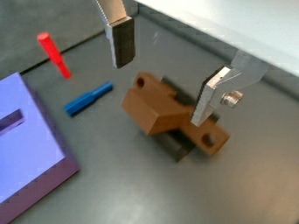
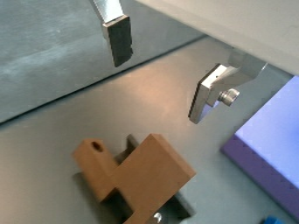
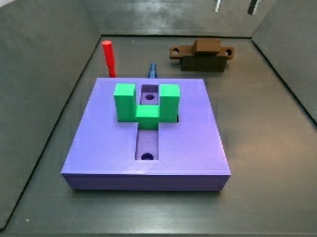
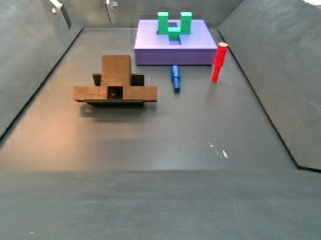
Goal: Pick up the brown object. Move up. Place the brown object on the fixture. Regrasp the brown object. Move to above the board. Insert the brown object.
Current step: Regrasp the brown object.
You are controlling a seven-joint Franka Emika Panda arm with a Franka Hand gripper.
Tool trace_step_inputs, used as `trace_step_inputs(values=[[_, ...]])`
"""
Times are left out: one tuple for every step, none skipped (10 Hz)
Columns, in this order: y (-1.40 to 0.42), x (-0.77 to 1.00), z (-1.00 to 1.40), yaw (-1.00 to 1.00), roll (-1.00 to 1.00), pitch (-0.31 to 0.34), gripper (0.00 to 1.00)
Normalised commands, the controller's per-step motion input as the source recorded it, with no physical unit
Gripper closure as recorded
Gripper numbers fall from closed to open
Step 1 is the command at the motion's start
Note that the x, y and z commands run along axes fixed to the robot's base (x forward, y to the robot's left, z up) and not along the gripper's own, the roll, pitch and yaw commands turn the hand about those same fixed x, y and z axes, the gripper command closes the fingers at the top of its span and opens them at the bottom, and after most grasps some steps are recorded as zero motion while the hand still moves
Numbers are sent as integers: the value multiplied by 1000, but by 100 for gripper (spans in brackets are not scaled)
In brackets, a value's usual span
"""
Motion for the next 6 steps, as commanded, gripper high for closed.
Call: trace_step_inputs(values=[[0,203,237,57,1000,391,0],[0,106,311,194,1000,377,0],[0,86,309,211,1000,354,0],[0,66,311,234,1000,349,0],[0,71,297,254,1000,360,0],[0,60,289,263,1000,369,0]])
